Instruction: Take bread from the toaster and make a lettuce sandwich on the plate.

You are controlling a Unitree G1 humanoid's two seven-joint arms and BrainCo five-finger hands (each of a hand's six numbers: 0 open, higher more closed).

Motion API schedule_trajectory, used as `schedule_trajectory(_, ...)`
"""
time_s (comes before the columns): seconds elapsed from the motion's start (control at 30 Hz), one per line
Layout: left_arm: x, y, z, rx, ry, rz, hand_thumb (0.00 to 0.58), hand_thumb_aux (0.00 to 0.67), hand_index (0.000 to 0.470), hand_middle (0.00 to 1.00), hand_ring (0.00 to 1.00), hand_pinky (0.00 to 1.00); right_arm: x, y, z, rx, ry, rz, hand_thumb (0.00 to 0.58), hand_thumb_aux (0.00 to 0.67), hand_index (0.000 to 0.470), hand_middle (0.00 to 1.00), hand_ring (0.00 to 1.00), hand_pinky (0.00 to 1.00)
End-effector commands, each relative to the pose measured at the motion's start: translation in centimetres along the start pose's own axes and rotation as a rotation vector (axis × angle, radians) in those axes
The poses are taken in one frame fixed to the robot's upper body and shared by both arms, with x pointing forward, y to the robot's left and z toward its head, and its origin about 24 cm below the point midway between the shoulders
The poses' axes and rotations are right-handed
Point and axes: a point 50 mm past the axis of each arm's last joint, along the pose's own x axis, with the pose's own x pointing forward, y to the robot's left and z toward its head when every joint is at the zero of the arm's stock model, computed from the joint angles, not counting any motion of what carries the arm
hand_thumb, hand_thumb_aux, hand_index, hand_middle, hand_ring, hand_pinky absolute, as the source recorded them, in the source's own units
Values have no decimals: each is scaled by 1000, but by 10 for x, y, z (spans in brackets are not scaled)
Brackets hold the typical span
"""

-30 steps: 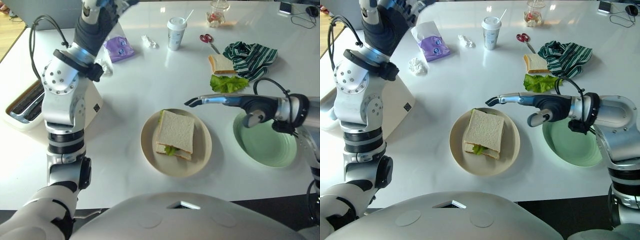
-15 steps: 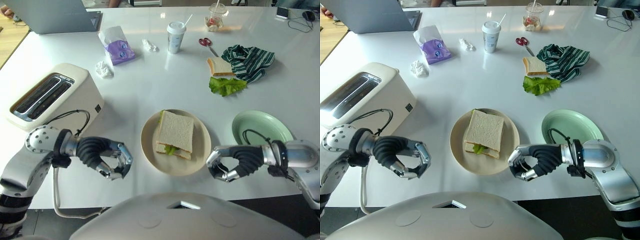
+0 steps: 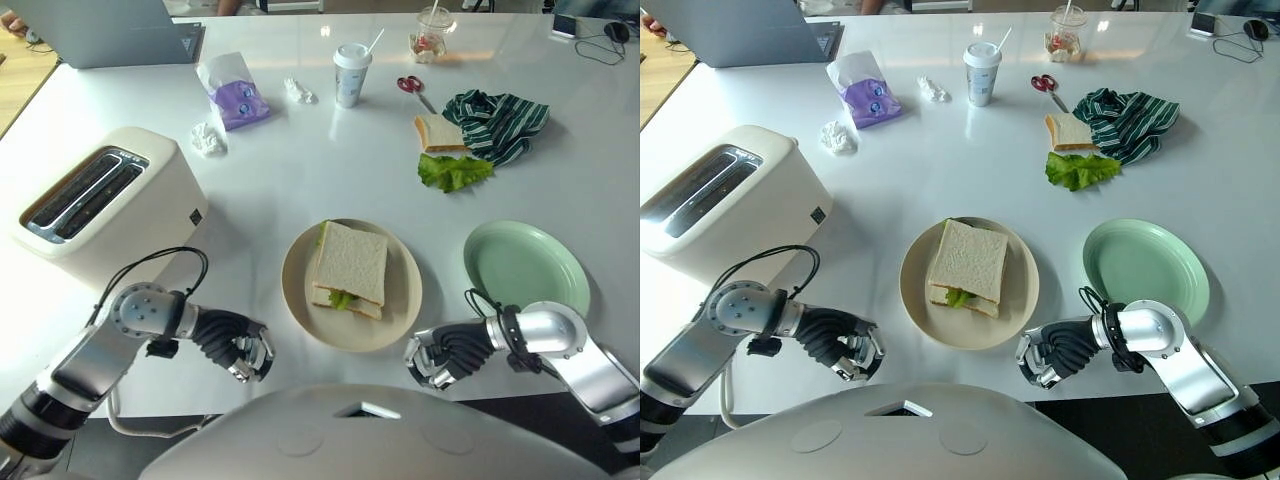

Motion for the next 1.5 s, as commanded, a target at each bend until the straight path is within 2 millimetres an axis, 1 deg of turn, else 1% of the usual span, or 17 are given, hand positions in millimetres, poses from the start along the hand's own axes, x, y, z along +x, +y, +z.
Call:
schedule_trajectory(0.03,9,-1,-2,58,51,32,580,670,470,1000,1000,1000,10,-22,-5,-52,50,-70,580,670,470,1000,1000,1000)
schedule_trajectory(0.13,9,11,-1,93,72,107,580,670,470,1000,1000,1000,20,-45,-5,-96,47,-161,580,670,470,1000,1000,1000)
schedule_trajectory(0.2,7,27,2,111,70,202,580,670,470,1000,1000,1000,25,-64,-7,-137,65,-246,580,670,470,1000,1000,1000)
schedule_trajectory(0.33,4,66,8,95,38,418,580,670,470,1000,1000,1000,30,-102,-7,-199,65,-413,580,670,470,1000,1000,1000)
schedule_trajectory(0.5,-8,127,2,73,65,740,580,670,470,1000,1000,1000,39,-138,-4,-261,49,-561,580,670,470,1000,1000,1000)
schedule_trajectory(0.6,-20,150,4,59,48,867,580,670,470,1000,1000,1000,43,-158,4,-289,22,-636,580,670,470,1000,1000,1000)
schedule_trajectory(0.67,-22,157,9,70,28,894,580,670,470,1000,1000,1000,43,-166,7,-301,4,-684,580,670,470,1000,1000,1000)
schedule_trajectory(0.8,-23,158,23,75,-57,926,580,670,470,1000,1000,1000,39,-179,9,-326,-3,-791,580,670,470,1000,1000,1000)
schedule_trajectory(0.93,-40,159,47,24,-237,1006,580,670,470,1000,1000,1000,36,-177,6,-344,-16,-849,580,670,470,1000,1000,1000)
schedule_trajectory(1.03,-60,159,69,33,-395,1080,580,670,470,1000,1000,1000,21,-177,7,-371,-20,-915,580,670,470,1000,1000,1000)
schedule_trajectory(1.07,-69,158,75,26,-458,1114,531,476,334,1000,1000,1000,12,-176,10,-381,-29,-945,580,670,470,1000,1000,1000)
schedule_trajectory(1.1,-79,157,80,21,-505,1159,447,349,245,573,573,573,2,-173,13,-387,-37,-967,580,670,470,1000,1000,1000)
schedule_trajectory(1.13,-87,155,83,9,-549,1195,0,0,0,0,0,0,-7,-169,15,-381,-40,-980,0,0,0,275,275,275)
schedule_trajectory(1.17,-94,152,85,-6,-596,1228,0,0,0,0,0,0,-17,-164,18,-380,-41,-988,0,0,0,0,0,0)
schedule_trajectory(1.3,-108,137,88,-34,-740,1324,0,0,0,0,0,0,-50,-153,27,-358,-53,-1105,0,0,0,0,0,0)
schedule_trajectory(1.4,-110,126,92,-23,-789,1336,0,0,0,0,0,0,-62,-154,35,-335,-91,-1193,0,0,0,0,0,0)
schedule_trajectory(1.5,-113,122,92,-35,-820,1358,0,0,0,0,0,0,-67,-157,40,-316,-112,-1248,0,0,0,0,0,0)
